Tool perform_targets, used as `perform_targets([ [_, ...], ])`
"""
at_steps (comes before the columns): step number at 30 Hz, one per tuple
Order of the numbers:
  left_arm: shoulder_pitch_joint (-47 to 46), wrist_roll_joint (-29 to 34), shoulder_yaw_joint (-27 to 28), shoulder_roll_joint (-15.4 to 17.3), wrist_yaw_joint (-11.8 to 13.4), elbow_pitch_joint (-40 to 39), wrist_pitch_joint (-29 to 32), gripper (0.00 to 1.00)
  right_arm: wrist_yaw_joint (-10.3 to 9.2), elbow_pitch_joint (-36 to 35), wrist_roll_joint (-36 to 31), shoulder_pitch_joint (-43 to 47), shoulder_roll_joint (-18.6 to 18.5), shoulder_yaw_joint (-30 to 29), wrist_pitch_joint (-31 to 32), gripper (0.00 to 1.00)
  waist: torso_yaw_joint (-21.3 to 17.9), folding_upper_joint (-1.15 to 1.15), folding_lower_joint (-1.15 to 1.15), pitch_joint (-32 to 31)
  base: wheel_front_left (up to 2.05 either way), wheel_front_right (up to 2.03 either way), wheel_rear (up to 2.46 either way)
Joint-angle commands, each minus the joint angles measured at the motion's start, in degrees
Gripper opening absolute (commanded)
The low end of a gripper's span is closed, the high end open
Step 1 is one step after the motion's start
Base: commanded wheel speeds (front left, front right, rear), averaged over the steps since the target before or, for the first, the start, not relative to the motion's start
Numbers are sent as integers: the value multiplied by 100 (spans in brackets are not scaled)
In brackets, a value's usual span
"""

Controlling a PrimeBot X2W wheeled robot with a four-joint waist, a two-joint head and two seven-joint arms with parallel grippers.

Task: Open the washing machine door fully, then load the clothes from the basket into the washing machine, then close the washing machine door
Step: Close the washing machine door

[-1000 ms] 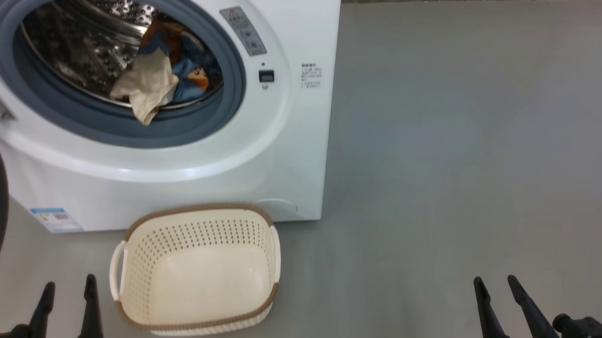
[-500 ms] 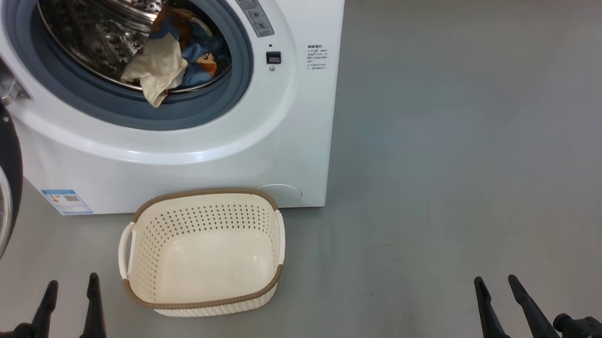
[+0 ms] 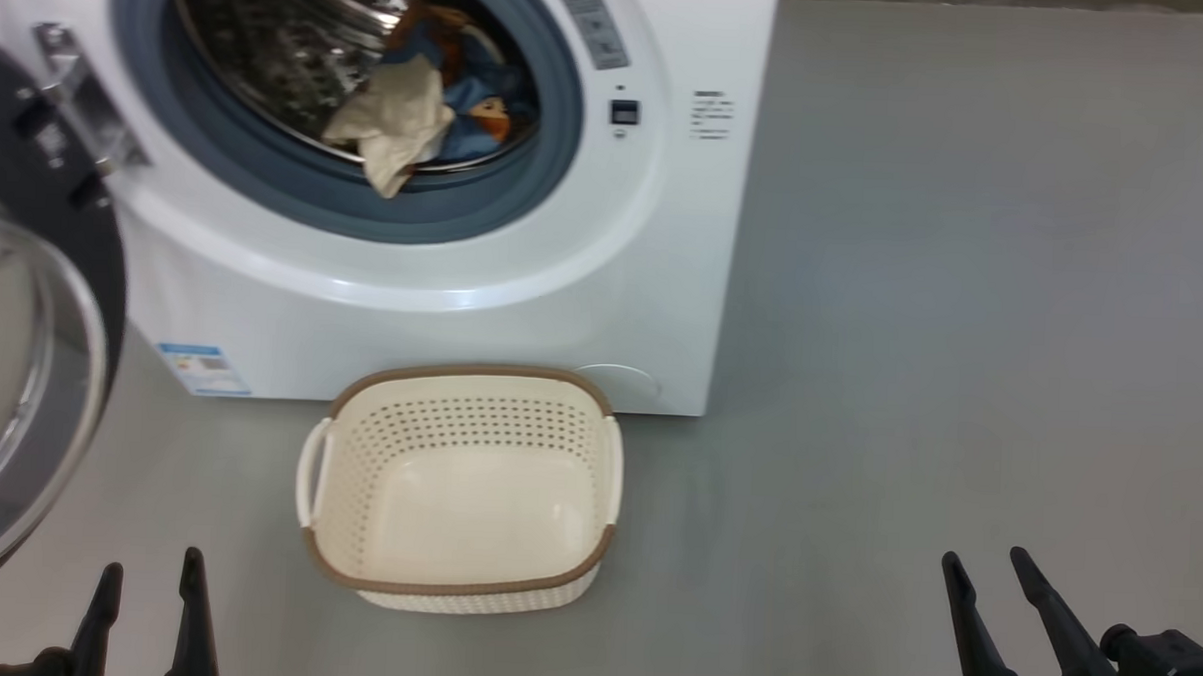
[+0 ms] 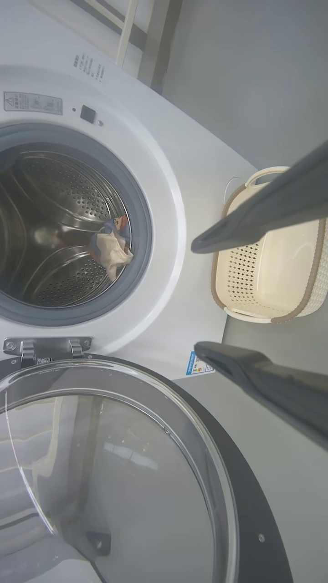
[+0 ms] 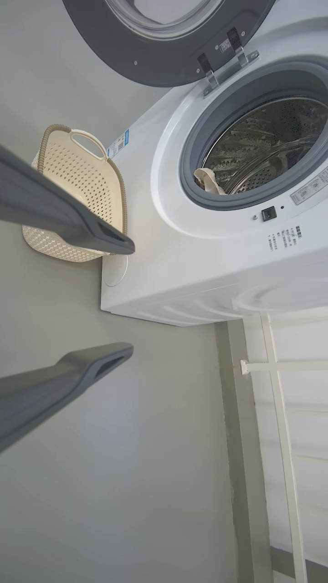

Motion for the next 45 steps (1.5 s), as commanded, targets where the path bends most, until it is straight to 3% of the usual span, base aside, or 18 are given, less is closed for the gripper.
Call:
perform_targets([
  [1, -162, -33, 196, 70, -8, -97, -36, 100, 9, -125, -2, -165, -129, 191, -28, 100, 301, 0, 0, -30, 0, 0, 0],
  [14, -83, -41, 226, -77, -8, -152, -36, 100, 9, -8, 41, -374, -243, 502, -28, 100, 1605, 0, 0, -87, 0, 0, 0],
  [25, -43, -82, 226, -139, -8, -179, -36, 100, 9, -4, 50, -471, -307, 675, -28, 100, 2319, 0, 0, -122, 0, 0, 0],
  [30, -20, -78, 261, -157, -8, -184, -36, 100, 9, 13, 57, -462, -308, 721, -28, 100, 2537, 0, 0, -153, 0, 0, 0],
  [45, 79, -110, 481, -205, -8, -336, -36, 100, 9, 107, 122, -664, -377, 955, -28, 100, 2578, 0, 0, -126, 0, 0, 0],
])
